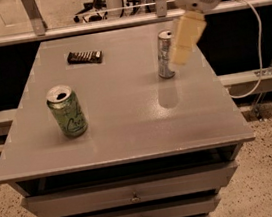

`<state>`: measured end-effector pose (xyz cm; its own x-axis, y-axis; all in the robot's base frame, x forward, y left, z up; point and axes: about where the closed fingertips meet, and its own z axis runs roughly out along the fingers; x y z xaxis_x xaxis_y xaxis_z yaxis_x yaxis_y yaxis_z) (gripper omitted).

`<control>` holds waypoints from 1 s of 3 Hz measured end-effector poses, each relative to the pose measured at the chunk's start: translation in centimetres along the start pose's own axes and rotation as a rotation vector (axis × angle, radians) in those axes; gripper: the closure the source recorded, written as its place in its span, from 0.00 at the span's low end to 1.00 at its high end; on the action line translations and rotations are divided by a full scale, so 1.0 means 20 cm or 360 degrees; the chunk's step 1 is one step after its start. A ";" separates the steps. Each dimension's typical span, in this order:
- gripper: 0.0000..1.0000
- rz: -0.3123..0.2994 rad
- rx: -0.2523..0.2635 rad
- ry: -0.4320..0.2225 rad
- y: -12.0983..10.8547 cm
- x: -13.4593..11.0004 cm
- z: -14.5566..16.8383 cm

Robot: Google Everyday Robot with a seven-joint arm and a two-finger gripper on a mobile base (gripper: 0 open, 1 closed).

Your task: Move rxbar chocolate near redbull can

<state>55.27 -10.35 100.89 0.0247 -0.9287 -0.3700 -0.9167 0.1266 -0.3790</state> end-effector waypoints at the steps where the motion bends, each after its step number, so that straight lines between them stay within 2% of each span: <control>1: 0.00 -0.0025 0.0046 -0.0138 -0.17 -0.24 0.10; 3: 0.00 -0.0022 0.0066 -0.0205 -0.22 -0.31 0.19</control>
Offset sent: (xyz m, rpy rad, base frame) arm 0.0295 0.0345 0.0095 0.0561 -0.0324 0.0238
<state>60.77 -3.86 101.58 0.0908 -0.8782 -0.4695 -0.8986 0.1309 -0.4187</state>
